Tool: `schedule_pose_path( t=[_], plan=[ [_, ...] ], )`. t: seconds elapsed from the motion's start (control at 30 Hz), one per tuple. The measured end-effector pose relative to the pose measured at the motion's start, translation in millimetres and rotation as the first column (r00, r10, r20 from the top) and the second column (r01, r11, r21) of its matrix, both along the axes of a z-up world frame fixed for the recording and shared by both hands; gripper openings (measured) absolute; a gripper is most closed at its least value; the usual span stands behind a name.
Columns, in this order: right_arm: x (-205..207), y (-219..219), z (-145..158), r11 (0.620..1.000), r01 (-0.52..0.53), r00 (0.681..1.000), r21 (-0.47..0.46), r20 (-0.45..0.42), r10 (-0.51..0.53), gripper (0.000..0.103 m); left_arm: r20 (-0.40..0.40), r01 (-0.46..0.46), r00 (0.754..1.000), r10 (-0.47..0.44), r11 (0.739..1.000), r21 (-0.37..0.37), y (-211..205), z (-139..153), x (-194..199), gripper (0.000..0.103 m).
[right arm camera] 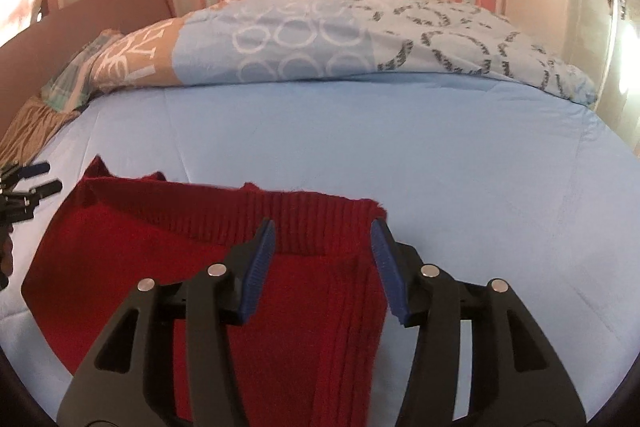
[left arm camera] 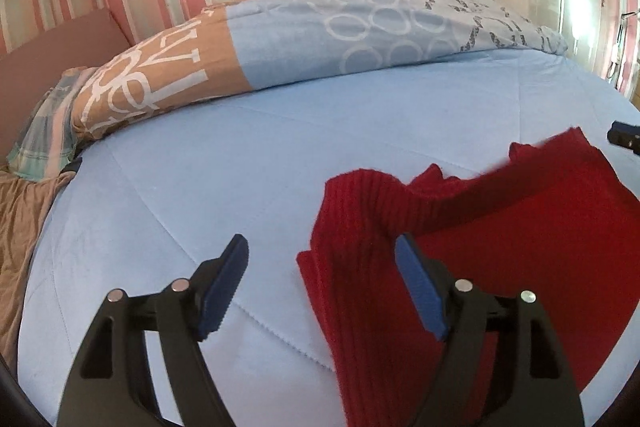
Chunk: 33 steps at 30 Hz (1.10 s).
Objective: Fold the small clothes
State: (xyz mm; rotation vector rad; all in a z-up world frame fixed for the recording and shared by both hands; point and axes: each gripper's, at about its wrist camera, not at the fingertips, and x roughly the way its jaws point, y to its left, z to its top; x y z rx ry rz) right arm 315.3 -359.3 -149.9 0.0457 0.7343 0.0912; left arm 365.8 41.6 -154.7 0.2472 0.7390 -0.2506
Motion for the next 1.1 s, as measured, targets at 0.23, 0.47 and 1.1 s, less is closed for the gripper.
schedule_pose_path(
  t=[0.23, 0.47, 1.1],
  plan=[
    [34.3, 56.1, -30.1, 0.992, -0.117, 0.984, -0.048, -0.137, 0.109, 0.052, -0.07, 0.071, 0.995, -0.066, 0.995, 0.07, -62.6, -27.3, 24.9, 0.077],
    [66.1, 57.5, -63.5, 0.993, -0.053, 0.976, -0.107, -0.215, 0.029, 0.049, -0.101, -0.056, 0.992, 0.075, 0.982, 0.178, -61.7, -60.1, 58.9, 0.078],
    [-34.4, 71.5, -7.0, 0.992, -0.091, 0.994, -0.087, -0.068, 0.085, 0.072, 0.033, -0.102, 0.994, 0.099, 0.99, 0.101, -60.1, 0.7, -48.2, 0.086]
  ],
)
